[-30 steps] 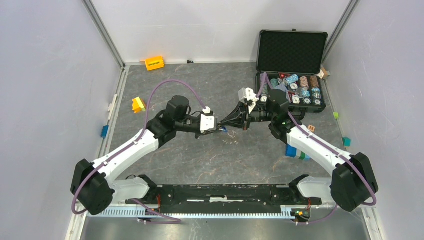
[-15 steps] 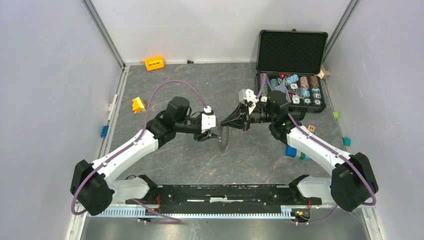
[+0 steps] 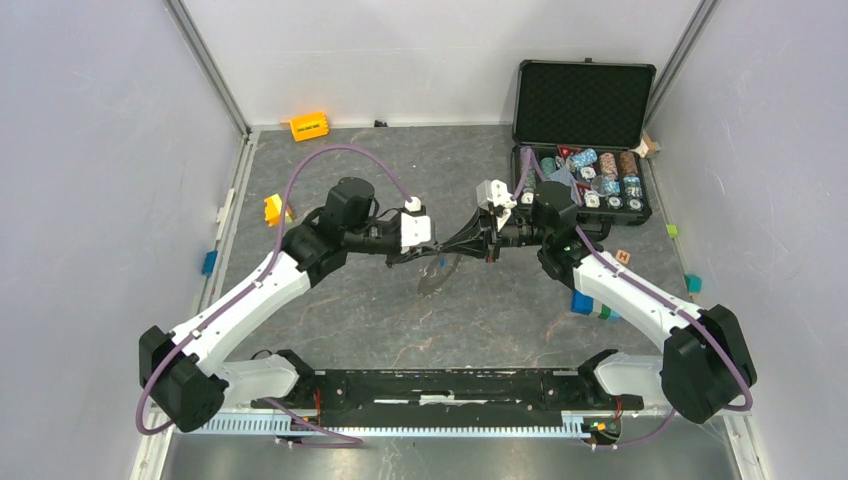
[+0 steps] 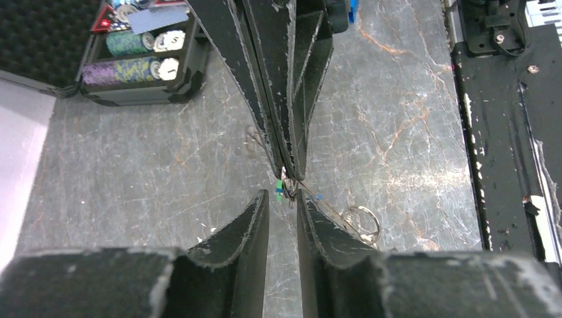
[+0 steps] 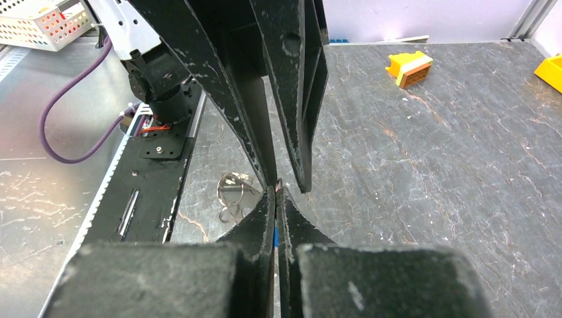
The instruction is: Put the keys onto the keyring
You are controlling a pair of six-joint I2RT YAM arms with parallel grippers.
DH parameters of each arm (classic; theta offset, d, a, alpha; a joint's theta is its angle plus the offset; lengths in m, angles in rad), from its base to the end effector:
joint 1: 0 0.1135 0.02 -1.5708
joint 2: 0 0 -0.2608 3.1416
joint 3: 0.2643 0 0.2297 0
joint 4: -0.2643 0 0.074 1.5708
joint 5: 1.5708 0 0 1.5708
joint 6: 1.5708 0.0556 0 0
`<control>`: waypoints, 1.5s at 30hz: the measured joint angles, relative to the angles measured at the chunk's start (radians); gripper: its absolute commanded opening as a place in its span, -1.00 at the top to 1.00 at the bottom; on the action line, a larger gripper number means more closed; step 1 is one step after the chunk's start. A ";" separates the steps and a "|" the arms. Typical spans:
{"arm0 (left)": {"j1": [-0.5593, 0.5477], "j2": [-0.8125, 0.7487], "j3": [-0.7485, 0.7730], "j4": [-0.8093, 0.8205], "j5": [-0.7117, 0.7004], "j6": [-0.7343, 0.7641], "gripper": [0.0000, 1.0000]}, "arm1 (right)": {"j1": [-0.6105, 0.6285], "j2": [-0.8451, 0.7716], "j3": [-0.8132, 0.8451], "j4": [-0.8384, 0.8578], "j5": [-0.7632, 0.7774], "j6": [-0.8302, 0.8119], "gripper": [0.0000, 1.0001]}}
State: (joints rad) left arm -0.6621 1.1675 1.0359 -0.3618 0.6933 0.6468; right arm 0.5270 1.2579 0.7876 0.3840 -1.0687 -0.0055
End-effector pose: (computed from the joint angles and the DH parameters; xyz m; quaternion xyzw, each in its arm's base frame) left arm 0.1739 -0.1806 0.3285 0.6297 0.5344 -0.2953 0.4803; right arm 0.2045 0.1754 0.3060 -0.4990 0.5213 0.5126 0.4653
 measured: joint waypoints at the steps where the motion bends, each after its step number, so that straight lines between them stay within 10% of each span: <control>1: 0.000 0.007 0.002 -0.002 0.002 0.000 0.51 | 0.000 0.000 0.000 0.000 0.000 0.000 1.00; 24: 0.000 0.026 0.018 -0.027 0.024 -0.001 0.48 | 0.000 0.000 -0.003 0.001 0.000 -0.012 1.00; 45: 0.006 0.034 0.039 -0.034 0.064 -0.002 0.96 | 0.000 0.004 -0.007 -0.005 -0.005 -0.018 1.00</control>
State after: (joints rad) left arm -0.6556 1.2015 1.0744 -0.3958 0.7578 0.6445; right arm 0.5270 1.2617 0.7803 0.3790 -1.0740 -0.0238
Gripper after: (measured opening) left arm 0.041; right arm 0.006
